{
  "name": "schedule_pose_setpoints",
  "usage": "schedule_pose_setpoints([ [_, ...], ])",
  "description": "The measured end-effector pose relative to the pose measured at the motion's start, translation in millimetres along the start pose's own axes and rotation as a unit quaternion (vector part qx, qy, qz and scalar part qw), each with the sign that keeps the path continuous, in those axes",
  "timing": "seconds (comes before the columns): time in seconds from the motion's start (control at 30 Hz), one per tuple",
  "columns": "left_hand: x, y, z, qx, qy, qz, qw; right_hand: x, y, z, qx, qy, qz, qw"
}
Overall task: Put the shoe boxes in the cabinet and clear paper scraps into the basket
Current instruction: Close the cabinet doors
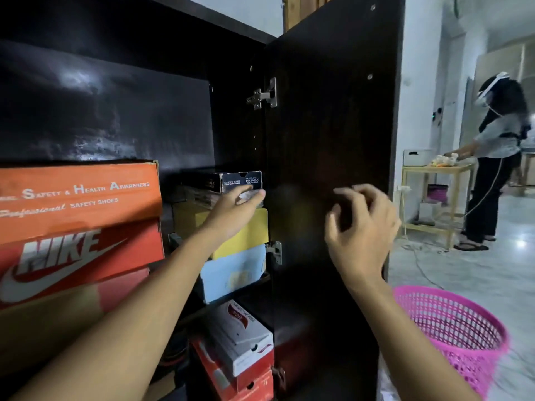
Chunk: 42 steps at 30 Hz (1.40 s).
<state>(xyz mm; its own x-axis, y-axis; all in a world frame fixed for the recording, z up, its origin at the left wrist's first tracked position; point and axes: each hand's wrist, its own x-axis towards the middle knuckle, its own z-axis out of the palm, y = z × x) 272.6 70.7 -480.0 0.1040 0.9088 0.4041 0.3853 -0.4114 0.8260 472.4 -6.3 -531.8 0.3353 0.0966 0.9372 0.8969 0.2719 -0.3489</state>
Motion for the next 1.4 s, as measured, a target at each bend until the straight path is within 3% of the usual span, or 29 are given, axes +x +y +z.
schedule_pose_setpoints([
  [0.07,-21.5,17.0,1.6,0.002,-0.02,0.029,0.999,4.9,8.0,-10.0,0.006,0.0,0.124,0.992],
  [0.13,-38.0,33.2,1.6,0.002,-0.036,0.042,0.998,10.6,17.6,-12.8,0.066,-0.077,0.249,0.963],
  [0.23,-56.4,54.0,-1.7,-0.001,-0.055,0.059,0.997,13.0,22.7,-15.7,0.154,-0.138,0.317,0.926],
  [0.43,-78.8,76.3,-12.4,-0.027,-0.053,0.101,0.993,-16.5,-4.6,-25.7,0.176,-0.134,0.205,0.954],
  [0.57,-87.6,77.2,-26.8,-0.032,-0.043,0.133,0.99,-43.4,-39.9,-13.1,0.241,-0.25,0.056,0.936],
  [0.67,-87.1,67.2,-39.1,0.001,0.034,0.158,0.987,-55.2,-74.1,9.0,0.256,-0.313,-0.014,0.915],
  [0.73,-79.6,53.3,-51.7,0.011,0.085,0.163,0.983,-60.8,-93.4,24.4,0.266,-0.328,-0.018,0.906],
  [0.87,-63.7,27.5,-74.2,0.009,0.106,0.143,0.984,-66.8,-114.4,54.1,0.267,-0.367,-0.016,0.891],
  [1.03,-44.6,5.4,-103.1,-0.01,0.139,0.116,0.984,-63.6,-141.6,92.1,0.181,-0.421,-0.063,0.886],
  [1.4,16.6,-49.5,-136.2,-0.006,0.202,0.084,0.976,-68.3,-175.1,168.4,0.11,-0.444,-0.06,0.887],
])
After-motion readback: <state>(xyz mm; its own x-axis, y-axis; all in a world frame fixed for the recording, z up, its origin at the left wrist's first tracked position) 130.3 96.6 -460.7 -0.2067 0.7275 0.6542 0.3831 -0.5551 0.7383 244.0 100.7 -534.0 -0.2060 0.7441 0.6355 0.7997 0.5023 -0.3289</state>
